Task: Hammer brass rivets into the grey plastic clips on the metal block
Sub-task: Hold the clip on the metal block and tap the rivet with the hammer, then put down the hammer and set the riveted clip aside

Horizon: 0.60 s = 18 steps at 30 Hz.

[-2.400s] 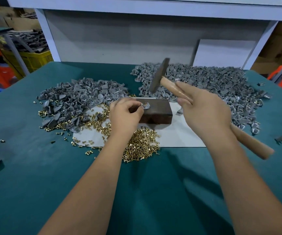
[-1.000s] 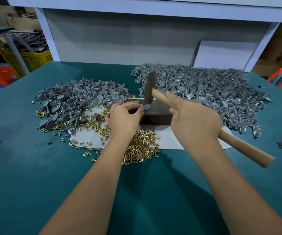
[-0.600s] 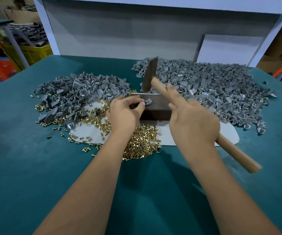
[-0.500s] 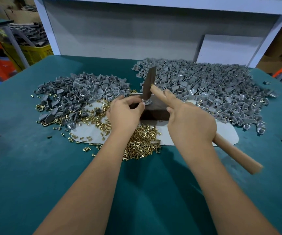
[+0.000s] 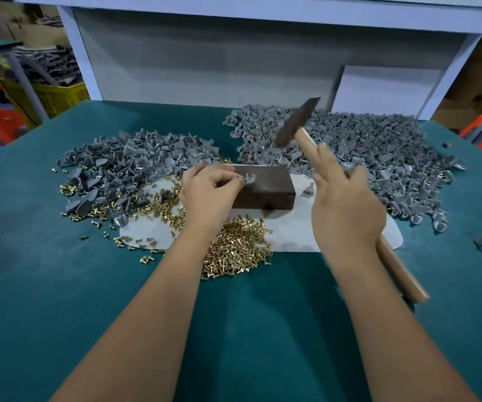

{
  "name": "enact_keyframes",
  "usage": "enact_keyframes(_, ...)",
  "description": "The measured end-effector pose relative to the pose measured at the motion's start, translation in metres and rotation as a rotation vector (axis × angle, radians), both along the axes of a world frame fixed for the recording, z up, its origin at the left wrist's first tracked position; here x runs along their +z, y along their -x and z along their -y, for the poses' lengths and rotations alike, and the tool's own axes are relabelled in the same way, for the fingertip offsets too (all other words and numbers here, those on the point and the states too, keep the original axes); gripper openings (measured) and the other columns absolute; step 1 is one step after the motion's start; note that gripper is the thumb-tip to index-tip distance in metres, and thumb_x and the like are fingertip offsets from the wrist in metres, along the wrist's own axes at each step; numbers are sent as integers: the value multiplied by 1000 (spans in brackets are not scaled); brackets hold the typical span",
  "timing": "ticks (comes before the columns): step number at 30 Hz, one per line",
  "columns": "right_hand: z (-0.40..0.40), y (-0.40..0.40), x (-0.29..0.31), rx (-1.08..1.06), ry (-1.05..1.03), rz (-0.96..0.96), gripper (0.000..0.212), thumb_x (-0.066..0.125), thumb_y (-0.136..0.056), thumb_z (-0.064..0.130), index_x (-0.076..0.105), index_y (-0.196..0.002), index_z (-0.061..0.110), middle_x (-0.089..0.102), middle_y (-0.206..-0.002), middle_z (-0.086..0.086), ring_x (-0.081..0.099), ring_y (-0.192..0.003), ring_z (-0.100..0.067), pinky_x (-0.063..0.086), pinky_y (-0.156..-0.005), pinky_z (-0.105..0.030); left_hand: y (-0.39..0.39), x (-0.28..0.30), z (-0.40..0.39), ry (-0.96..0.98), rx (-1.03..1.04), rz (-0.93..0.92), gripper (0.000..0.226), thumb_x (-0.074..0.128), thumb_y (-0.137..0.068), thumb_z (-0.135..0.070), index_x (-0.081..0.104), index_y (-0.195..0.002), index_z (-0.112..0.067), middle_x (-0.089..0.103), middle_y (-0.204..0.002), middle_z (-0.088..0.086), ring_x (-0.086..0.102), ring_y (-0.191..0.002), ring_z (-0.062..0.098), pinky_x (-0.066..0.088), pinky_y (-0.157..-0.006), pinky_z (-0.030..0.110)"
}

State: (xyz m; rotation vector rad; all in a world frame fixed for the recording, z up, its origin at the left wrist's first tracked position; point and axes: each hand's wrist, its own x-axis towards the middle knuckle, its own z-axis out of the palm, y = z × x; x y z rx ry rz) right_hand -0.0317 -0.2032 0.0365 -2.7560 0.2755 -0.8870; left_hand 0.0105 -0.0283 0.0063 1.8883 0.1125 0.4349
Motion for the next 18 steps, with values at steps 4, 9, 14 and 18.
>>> enact_keyframes(4,25,-9,-5,-103,-5,-130,45,42,-101,30,33,-144,35,52,-107,-17,37,-60,-24,28,-53,-32,4,3,-4,88,-62,31,22,73,-82,-24,69,-63,-34,61,-101,-35,29,-128,8,18,-113,53)
enact_keyframes(9,35,-12,-17,-76,-56,-247,16,44,-98,25,49,-110,15,64,-88,-14,48,-69,-30,31,-57,-33,6,7,-3,95,-98,70,19,72,-83,-22,70,-68,-33,62,-107,-28,30,-130,11,23,-112,49)
enact_keyframes(14,24,-13,-17,-97,72,-251,23,49,-95,22,65,-108,12,59,-104,-14,51,-95,-34,39,-75,-37,11,11,-4,59,-94,217,18,70,-89,-24,68,-88,-42,57,-124,-4,49,-125,18,44,-104,35)
enact_keyframes(18,-7,0,-4,297,-330,197,23,59,-91,23,67,-113,20,58,-102,6,52,-100,-15,38,-84,-24,20,14,2,-56,3,471,16,73,-87,-21,71,-100,-29,66,-108,-5,61,-110,19,50,-96,47)
